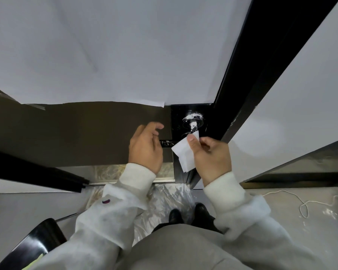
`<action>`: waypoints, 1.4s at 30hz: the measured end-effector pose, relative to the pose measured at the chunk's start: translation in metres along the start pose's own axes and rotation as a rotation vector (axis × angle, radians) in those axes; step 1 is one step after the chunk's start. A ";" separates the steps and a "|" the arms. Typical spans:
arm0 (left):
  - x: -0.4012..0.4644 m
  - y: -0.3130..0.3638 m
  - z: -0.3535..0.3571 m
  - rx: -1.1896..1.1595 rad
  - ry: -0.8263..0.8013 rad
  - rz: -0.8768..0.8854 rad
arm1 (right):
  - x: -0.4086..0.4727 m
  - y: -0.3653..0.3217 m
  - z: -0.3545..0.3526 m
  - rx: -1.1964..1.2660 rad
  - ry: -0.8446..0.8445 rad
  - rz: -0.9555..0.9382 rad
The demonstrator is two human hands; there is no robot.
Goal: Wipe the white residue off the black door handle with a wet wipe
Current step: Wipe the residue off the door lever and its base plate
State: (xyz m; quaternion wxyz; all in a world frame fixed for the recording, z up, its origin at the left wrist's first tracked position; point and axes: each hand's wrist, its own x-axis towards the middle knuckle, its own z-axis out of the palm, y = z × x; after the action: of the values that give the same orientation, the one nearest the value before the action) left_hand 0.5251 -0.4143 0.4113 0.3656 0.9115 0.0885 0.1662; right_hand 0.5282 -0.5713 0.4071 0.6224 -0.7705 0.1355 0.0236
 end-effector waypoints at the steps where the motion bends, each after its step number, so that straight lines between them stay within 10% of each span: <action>1: 0.000 0.000 0.000 0.000 0.000 -0.004 | 0.005 -0.003 0.002 0.015 -0.008 0.040; 9: 0.000 0.002 0.001 -0.024 0.016 -0.058 | 0.004 -0.006 0.009 0.997 -0.316 0.647; 17: 0.001 0.001 0.001 -0.031 0.027 -0.067 | 0.009 -0.001 0.020 1.241 -0.508 0.649; 33: 0.002 -0.003 0.002 -0.044 0.026 -0.040 | -0.012 -0.002 -0.001 0.151 0.267 -0.095; 42: 0.004 -0.006 0.001 -0.055 0.007 -0.018 | -0.013 -0.006 -0.009 -0.123 0.270 -0.437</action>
State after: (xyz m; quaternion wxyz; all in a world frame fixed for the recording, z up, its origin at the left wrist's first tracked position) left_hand 0.5287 -0.4097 0.4071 0.3918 0.8997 0.0933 0.1682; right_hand 0.5156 -0.5762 0.4180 0.5409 -0.8142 0.0461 -0.2059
